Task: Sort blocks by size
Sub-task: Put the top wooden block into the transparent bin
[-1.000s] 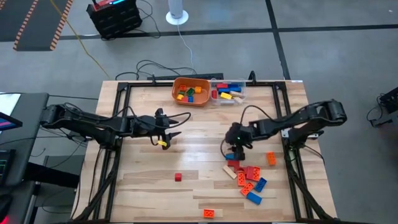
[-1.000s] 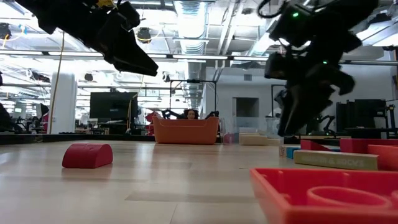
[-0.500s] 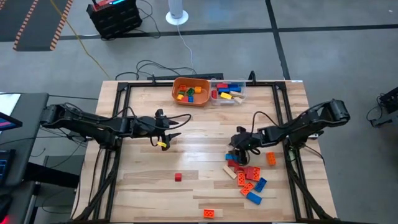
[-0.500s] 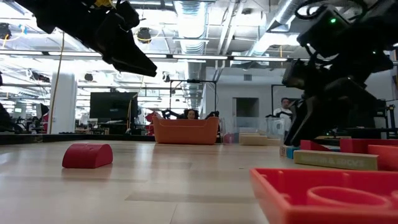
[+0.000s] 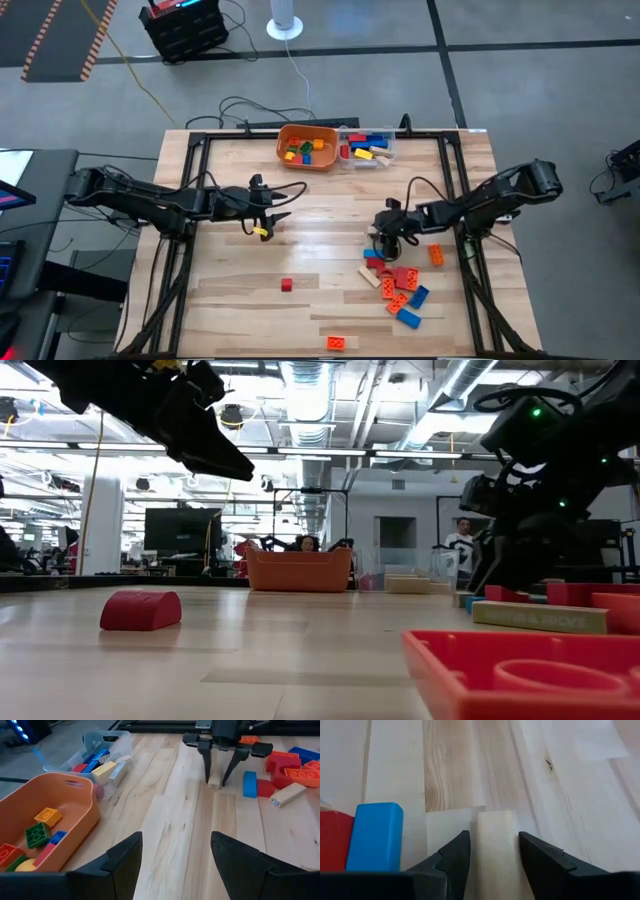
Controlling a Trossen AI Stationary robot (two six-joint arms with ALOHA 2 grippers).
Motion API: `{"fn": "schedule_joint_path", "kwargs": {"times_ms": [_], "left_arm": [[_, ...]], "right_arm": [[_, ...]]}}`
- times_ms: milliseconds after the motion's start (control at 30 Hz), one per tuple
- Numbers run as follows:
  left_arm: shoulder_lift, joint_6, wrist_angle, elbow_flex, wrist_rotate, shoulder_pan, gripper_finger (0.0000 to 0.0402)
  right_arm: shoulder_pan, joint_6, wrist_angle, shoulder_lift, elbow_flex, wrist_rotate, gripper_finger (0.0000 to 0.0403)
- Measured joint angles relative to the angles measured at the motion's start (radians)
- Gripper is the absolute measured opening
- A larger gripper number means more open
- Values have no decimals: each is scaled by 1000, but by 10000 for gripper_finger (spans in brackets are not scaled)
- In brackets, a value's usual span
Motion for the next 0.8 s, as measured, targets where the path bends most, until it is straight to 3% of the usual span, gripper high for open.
{"fn": "schedule_joint_path", "kwargs": {"times_ms": [167,433,633,800], "left_arm": [[0,-1,-6,0,0,0,231],[0,3,-6,0,1,0,231],[0,2,-3,0,4,0,231],[0,1,9,0,4,0,231]], "right_arm": [[-13,0,-2,7,1,-19,195],[-13,12,-51,6,4,-2,134],[-20,-24,-48,-2,33,0,135],[-101,-124,-52,-29,125,5,147]]}}
